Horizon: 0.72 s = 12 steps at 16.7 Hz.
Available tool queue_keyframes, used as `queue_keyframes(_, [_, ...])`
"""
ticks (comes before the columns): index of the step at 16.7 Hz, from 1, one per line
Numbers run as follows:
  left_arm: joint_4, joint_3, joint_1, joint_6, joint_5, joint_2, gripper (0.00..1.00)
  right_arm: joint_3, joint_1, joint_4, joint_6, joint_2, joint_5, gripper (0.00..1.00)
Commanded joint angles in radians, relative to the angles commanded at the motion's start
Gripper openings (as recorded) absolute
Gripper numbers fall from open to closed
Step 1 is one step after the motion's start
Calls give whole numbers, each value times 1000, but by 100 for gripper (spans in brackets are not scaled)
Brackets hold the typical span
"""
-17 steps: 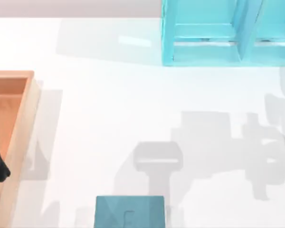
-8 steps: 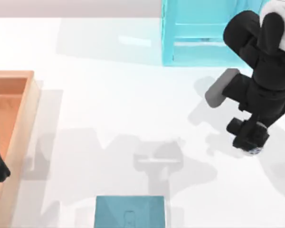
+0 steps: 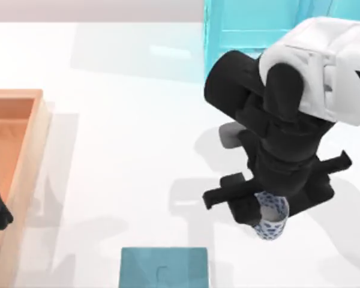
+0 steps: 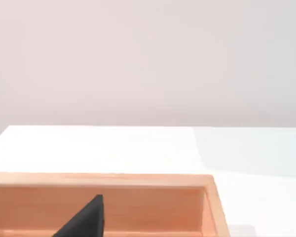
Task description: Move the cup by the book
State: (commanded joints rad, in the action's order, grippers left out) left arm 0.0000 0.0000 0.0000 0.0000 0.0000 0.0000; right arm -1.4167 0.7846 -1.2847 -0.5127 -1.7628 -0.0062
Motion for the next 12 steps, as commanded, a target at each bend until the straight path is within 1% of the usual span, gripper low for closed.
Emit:
queue_keyframes(3, [0,0,0,0,0,0,100,11,69,-1,-227,44,3,0])
queue_keyframes(6, [0,0,0,0,0,0,100,22,107,2,-362,78,7,0])
queue_keyframes(8, [0,0,0,0,0,0,100,26,116,3,-398,88,9,0])
queue_keyframes(12, [0,0,0,0,0,0,100,26,116,4,-400,89,9,0])
